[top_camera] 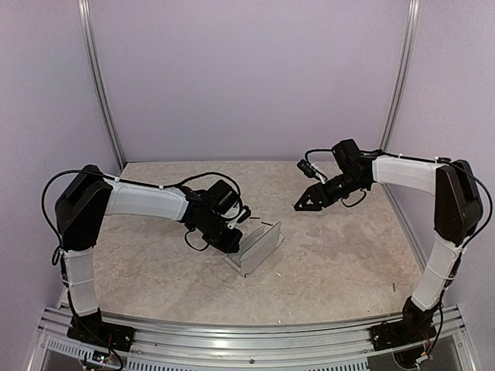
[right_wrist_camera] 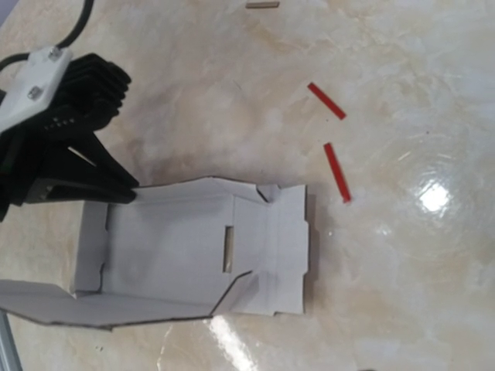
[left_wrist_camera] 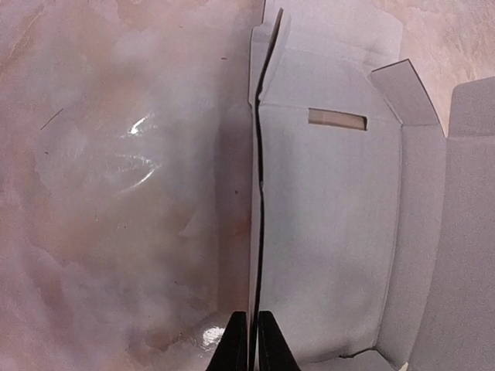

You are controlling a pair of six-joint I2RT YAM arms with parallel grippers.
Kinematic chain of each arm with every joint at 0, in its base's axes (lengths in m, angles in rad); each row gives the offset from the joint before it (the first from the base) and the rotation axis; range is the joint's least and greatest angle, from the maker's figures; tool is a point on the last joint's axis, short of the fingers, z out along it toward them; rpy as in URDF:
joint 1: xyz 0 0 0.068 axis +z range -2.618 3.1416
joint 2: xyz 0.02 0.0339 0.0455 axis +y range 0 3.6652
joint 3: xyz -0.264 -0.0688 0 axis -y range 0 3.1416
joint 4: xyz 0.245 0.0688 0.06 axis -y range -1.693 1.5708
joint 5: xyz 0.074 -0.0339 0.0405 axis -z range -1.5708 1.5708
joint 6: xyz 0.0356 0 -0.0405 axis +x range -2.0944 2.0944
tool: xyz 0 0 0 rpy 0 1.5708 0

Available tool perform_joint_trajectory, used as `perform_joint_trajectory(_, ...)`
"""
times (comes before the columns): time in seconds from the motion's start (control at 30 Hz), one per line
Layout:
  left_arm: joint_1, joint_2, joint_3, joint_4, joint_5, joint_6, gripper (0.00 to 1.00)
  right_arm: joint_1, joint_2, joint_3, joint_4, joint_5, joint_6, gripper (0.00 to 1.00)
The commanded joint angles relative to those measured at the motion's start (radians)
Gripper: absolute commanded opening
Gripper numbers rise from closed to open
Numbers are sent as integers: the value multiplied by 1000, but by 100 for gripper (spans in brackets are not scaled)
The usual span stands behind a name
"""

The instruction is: Fold the paper box

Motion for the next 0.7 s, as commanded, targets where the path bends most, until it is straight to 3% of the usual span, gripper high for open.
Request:
perform_joint_trajectory(0.0,4,17,27,-20,17,17,5,1,-11,-8,0,0,-12,59)
perform_joint_trajectory(0.1,2,20,35,-21,21,30,0,0,-15,-6,-2,-2,-22,58)
perform_joint_trajectory(0.23,-30,-59,-9,57,-69,105,0,1,-39,-2,7,32,-45,58)
perform_joint_trajectory(0.4,-143,-267,-197,361,-251,373,0,1,-51,65,-13,45,-71,57)
perform_joint_trajectory(0.67,-247,-419,-353,590,-272,696,0,10,-49,229,-132,-6,-200,62)
